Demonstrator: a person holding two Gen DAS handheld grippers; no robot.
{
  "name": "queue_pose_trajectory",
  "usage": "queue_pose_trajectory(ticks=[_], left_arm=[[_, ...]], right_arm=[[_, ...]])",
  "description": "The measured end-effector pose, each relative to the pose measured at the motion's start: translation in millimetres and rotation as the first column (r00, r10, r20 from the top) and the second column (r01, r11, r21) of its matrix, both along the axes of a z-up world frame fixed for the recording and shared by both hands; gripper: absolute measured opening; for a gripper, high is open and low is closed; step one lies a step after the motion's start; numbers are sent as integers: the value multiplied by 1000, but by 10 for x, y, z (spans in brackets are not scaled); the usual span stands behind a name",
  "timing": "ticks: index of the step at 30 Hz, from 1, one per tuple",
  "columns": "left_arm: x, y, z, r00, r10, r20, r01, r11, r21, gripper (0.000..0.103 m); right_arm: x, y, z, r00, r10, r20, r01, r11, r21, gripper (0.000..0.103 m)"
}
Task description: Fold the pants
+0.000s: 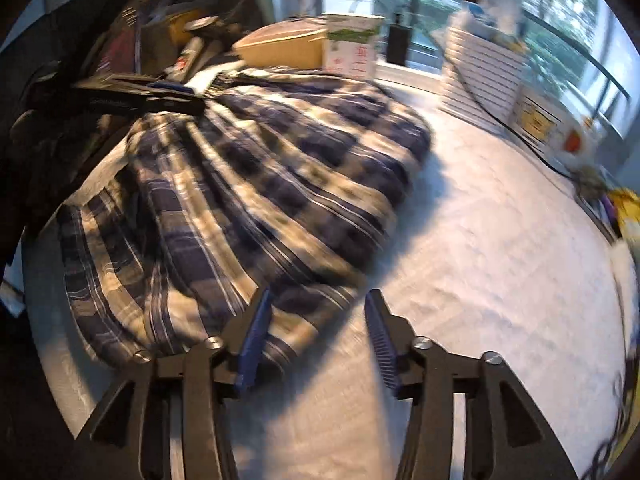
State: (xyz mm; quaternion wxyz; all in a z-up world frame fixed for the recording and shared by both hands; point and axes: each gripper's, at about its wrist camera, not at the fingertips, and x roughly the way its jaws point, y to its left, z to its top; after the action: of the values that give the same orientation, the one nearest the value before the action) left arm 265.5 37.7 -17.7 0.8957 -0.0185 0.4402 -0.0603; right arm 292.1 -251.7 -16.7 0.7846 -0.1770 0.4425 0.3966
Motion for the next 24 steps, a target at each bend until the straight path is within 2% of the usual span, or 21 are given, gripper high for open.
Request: queue_pose_trajectory(ticks=[4,7,12,14,16,20,24], left_arm=[[-215,-122,149,998,-46,45,47,999,-24,56],[-324,-296,120,994,-101,38,102,994,-31,56],[-318,-367,-192,995,-68,-67,67,998,-21,56],[-348,-358,-238,996,-67,-63,66,997,-27,56],[-373,-373,-248,996,-72,-60,71,997,-18,56],[-426,-363,-250,995,-77,-62,76,997,-14,56],[-546,-335,-176,996,-70,-51,70,998,1,56]], right_arm=[[-82,-42,212,999,-8,47,5,997,74,52],[-163,130,288,997,37,69,-45,992,116,52],[-237,395,-6,996,82,34,-82,997,0,52],[-300,344,-38,995,87,53,-87,996,-5,51],[-327,249,-31,996,81,35,-81,997,-3,52],[-381,66,-63,998,56,23,-56,998,-4,61],[-453,-64,-66,999,35,13,-35,999,9,61]])
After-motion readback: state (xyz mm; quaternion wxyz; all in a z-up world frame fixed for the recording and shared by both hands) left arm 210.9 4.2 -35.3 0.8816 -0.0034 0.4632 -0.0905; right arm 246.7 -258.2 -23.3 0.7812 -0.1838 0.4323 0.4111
